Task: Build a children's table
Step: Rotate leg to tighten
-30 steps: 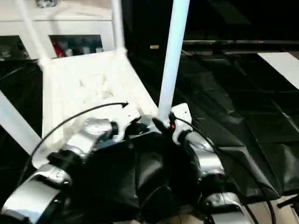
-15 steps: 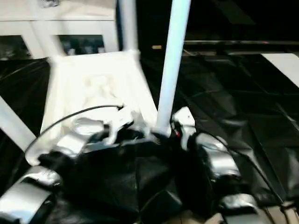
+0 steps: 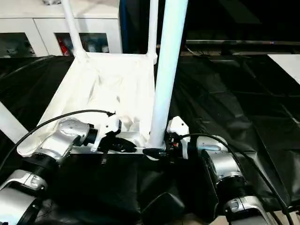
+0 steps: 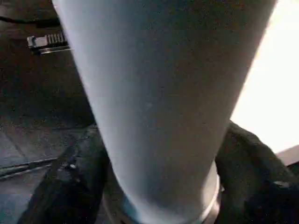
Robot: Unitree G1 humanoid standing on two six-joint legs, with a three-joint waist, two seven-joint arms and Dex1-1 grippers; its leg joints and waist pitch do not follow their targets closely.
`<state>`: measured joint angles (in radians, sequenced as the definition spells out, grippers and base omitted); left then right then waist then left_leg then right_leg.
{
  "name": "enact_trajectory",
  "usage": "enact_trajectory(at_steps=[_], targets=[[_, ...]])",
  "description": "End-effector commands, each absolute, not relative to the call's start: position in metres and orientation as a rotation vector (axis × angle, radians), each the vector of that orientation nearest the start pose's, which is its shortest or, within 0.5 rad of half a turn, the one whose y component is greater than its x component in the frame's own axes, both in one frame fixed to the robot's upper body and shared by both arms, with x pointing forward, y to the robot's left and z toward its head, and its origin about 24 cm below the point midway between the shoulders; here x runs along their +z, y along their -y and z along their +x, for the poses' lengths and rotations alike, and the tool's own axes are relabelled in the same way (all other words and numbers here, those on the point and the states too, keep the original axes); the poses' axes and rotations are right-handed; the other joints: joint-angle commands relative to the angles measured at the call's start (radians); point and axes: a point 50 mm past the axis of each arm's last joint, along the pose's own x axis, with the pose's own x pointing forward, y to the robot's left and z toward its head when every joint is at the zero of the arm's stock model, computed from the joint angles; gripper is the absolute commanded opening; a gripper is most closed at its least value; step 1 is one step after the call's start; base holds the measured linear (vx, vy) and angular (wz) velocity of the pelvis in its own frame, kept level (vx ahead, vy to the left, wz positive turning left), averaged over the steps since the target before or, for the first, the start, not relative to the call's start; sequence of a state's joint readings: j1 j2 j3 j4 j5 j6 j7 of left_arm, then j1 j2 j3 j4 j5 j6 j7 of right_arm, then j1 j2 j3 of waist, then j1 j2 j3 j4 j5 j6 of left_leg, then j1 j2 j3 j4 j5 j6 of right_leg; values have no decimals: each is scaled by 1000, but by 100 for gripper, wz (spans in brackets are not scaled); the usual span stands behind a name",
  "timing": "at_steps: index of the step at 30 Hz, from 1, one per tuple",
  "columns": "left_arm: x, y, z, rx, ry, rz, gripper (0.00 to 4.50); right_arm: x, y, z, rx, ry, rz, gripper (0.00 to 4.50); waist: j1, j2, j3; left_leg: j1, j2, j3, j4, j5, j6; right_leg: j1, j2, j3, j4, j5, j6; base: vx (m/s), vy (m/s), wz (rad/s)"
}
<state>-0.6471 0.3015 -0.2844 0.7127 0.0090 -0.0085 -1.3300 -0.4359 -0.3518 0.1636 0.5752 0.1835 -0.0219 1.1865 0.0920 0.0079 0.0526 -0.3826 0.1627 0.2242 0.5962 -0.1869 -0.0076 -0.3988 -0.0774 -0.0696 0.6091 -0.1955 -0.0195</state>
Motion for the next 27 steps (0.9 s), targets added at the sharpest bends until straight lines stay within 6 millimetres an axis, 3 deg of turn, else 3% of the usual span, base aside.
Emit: enact_trajectory(at_steps=[1, 7, 9, 11, 12, 14, 15, 16, 17, 18, 19, 21, 23, 26, 27], targets=[[55, -110, 313, -1536, -357, 343, 0, 29, 149, 293, 1258, -302, -106, 298, 3, -5, -60, 23, 89, -48, -74, -219, 43, 42, -97, 57, -75, -179, -255, 0, 0, 0], [53, -108, 312, -1527, -347, 328, 0, 27, 148, 291, 1267, -308, -91, 268, 3, -6, -60, 23, 90, -49, -75, -215, 41, 41, -97, 57, -76, -210, -244, 0, 0, 0], [52, -106, 312, -1503, -345, 315, 0, 24, 148, 290, 1254, -326, -76, 267, 2, -12, -60, 23, 89, -48, -74, -213, 44, 41, -97, 57, -77, -213, -242, 0, 0, 0], [52, -106, 312, -1503, -345, 315, 0, 24, 148, 290, 1254, -326, -76, 266, 3, -10, -59, 23, 89, -48, -74, -213, 45, 40, -98, 57, -78, -222, -239, 0, 0, 0], [45, -98, 320, -1341, -358, 276, 0, 13, 146, 303, 1022, -358, -76, 266, 1, -6, -58, 24, 90, -49, -74, -218, 39, 36, -99, 59, -77, -233, -239, 0, 0, 0], [42, -92, 325, -1251, -360, 255, 0, 7, 145, 310, 874, -372, -70, 266, -17, -9, -47, 27, 85, -55, -82, -289, -1, 32, -100, 57, -91, -351, -222, 0, 0, 0], [41, -91, 327, -1224, -360, 249, 0, 6, 144, 313, 828, -376, -69, 265, -28, -12, -46, 25, 80, -64, -83, -325, -25, 38, -105, 52, -99, -457, -190, 0, 0, 0], [37, -78, 332, -1131, -350, 237, 0, 1, 141, 321, 626, -376, -1, 265, -34, -1, -47, 27, 79, -69, -83, -339, -33, 37, -107, 53, -108, -507, -159, 0, 0, 0], [36, -72, 333, -1101, -348, 231, 0, -1, 140, 324, 549, -382, 23, 265, -42, -3, -43, 30, 78, -67, -84, -355, -36, 29, -102, 53, -113, -523, -154, 0, 0, 0], [36, -66, 334, -1073, -343, 227, 0, -3, 137, 325, 497, -387, 39, 265, -43, 2, -44, 46, 75, -70, -80, -402, -43, 20, -102, 51, -123, -575, -136, 0, 0, 0], [36, -66, 334, -1073, -343, 227, 0, -3, 137, 325, 497, -387, 39, 265, -46, -4, -44, 48, 73, -69, -79, -414, -37, 21, -103, 51, -130, -597, -123, 0, 0, 0], [36, -61, 335, -1057, -337, 221, 0, -4, 134, 326, 471, -390, 50, 265, -45, 0, -45, 49, 76, -70, -84, -414, -25, 22, -101, 50, -134, -577, -119, 0, 0, 0], [38, -47, 335, -1062, -320, 218, 0, -4, 118, 326, 476, -382, 48, 265, -47, 1, -46, 47, 77, -69, -88, -408, -21, 23, -98, 50, -133, -541, -124, 0, 0, 0], [40, -37, 329, -1148, -295, 240, 0, -1, 101, 325, 544, -345, -16, 265, -50, 2, -50, 42, 82, -69, -96, -408, -29, 29, -98, 53, -120, -432, -156, 0, 0, 0], [40, -38, 328, -1170, -292, 247, 0, 1, 103, 325, 558, -318, -28, 265, -50, 13, -51, 41, 82, -68, -96, -401, -30, 30, -99, 55, -116, -394, -169, 0, 0, 0]])
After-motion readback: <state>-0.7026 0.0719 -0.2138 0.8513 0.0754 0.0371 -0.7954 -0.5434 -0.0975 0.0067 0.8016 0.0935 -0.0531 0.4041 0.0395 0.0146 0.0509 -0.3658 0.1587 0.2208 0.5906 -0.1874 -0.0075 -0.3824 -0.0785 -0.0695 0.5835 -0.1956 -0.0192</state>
